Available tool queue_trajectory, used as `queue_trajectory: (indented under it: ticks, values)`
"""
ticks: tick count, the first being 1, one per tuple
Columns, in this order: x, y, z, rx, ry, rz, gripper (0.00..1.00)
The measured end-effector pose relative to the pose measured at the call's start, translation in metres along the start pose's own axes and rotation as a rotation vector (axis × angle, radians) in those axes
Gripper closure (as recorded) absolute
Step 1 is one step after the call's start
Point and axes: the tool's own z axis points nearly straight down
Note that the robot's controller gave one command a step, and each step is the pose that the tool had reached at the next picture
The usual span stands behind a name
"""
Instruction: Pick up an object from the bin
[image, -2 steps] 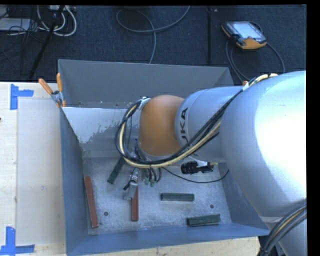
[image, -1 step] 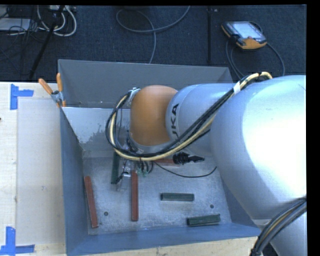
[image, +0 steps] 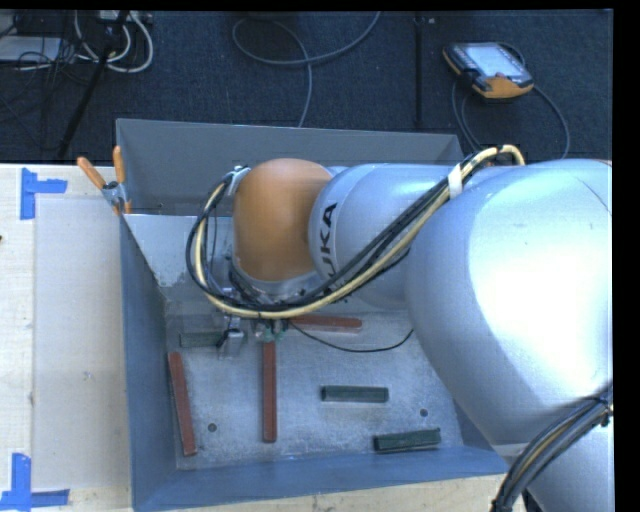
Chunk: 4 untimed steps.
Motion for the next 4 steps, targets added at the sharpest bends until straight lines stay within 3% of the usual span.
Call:
queue_trajectory:
  ticks: [1,2,3,4]
  values:
    - [0.0,0.0,0.0,0.0,0.0,0.001,1.0]
    - [0.017,-0.029,-0.098,0.001,0.001,0.043,1.0]
    - [0.017,-0.03,-0.098,0.001,0.001,0.044,1.0]
    - [0.021,-0.024,-0.139,0.002,0.007,0.034,1.0]
